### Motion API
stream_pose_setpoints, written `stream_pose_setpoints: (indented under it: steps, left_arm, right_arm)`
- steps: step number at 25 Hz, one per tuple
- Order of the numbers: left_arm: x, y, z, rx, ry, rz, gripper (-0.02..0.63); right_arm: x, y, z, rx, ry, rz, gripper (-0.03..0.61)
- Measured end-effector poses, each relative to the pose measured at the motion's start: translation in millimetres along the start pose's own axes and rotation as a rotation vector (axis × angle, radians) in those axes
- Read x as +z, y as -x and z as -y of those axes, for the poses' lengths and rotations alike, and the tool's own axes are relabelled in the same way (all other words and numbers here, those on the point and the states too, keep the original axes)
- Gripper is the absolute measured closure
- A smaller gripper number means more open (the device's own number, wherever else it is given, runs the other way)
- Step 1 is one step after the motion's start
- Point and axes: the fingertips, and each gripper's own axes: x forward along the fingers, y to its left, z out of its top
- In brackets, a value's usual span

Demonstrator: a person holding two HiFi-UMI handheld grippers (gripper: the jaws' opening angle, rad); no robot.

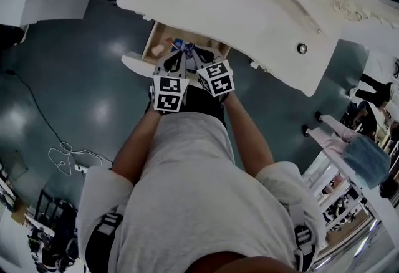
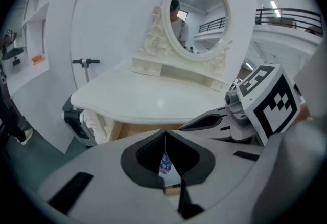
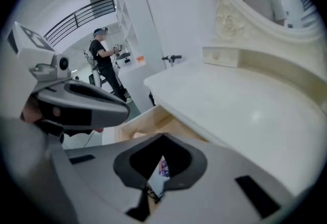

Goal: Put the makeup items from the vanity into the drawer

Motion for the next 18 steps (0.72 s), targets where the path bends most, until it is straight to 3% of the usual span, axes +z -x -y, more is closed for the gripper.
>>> stream_pose_setpoints:
  steps: [2,6,8,18]
  left_arm:
    - [12.0,5.8,11.5,-0.024,0.002,0.021,0.606]
    - [28.7,1.2,27.9,-0.031,-0.101,0.045,0.606]
    - [33.8,-1.3,42.1,-0.037,-0.109,0.052,0.606]
    - [46.3,-15.8,108.8,-0.045,-0.163,0.031,0.607]
  right_arm:
    - [14.6,22.5,5.9,-0.053,-0.01,0.044,0.563]
    - [36.1,54.4,24.6,-0.135,-0.053,0.16,0.563]
    - [40.4,70.8,34.3,-0.156,-0.063,0.209,0.563]
    - [17.3,122.2,75.3,-0.164,-0.061,0.251,0.563]
